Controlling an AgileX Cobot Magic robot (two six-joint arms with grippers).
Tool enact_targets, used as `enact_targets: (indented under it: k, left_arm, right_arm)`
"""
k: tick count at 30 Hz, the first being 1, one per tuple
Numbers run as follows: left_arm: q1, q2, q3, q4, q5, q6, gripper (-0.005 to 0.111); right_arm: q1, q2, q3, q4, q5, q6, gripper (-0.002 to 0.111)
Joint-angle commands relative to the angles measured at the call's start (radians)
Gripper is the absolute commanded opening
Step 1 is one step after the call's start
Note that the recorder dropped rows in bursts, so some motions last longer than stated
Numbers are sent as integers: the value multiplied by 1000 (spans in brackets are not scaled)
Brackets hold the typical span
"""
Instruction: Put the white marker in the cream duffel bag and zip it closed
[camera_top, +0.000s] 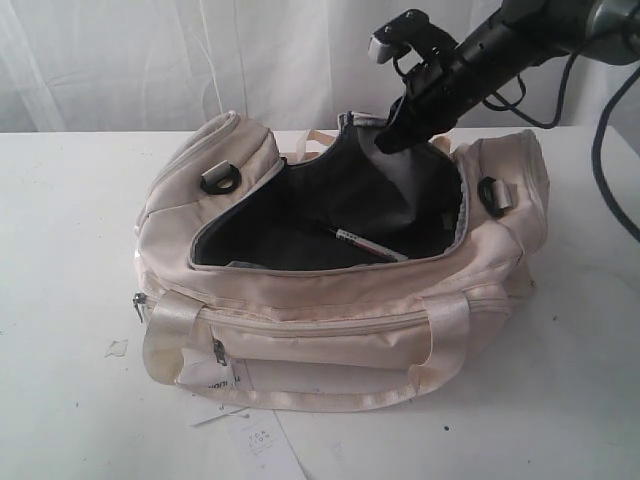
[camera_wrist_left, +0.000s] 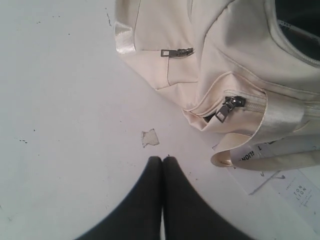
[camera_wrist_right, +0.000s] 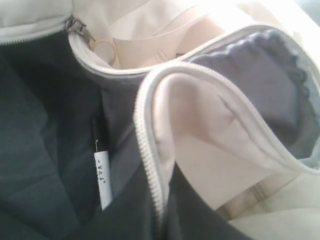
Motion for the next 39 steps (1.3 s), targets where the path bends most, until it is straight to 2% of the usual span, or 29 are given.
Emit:
enact_targets:
  k: [1,5,15,18,23,29,35,39]
  left_arm:
    - [-5,-2,6,-6,3,-5,0]
    - [-5,-2,6,-6,3,-5,0]
    - [-5,-2,6,-6,5,-5,0]
    - [-5,-2,6,-6,5,-5,0]
    - [-5,-2,6,-6,5,-5,0]
    - [-5,-2,6,-6,5,-5,0]
    - [-5,-2,6,-6,9,-5,0]
    - [-5,-2,6,-6,22,-5,0]
  right_arm:
    - [-6,-58,0,-10,65,28,0]
    - [-17,-80,0,-80,285,28,0]
    - [-21,-84,83,-386,285,321,0]
    - [-21,-84,101,-392,285,352,1]
    - [-21,-84,104,-387,285,372,16]
    - [-21,-84,104,-391,285,368,42]
    - [-21,-93,103,-391,285,502,46]
    - [-21,-129,64,-391,285,470,46]
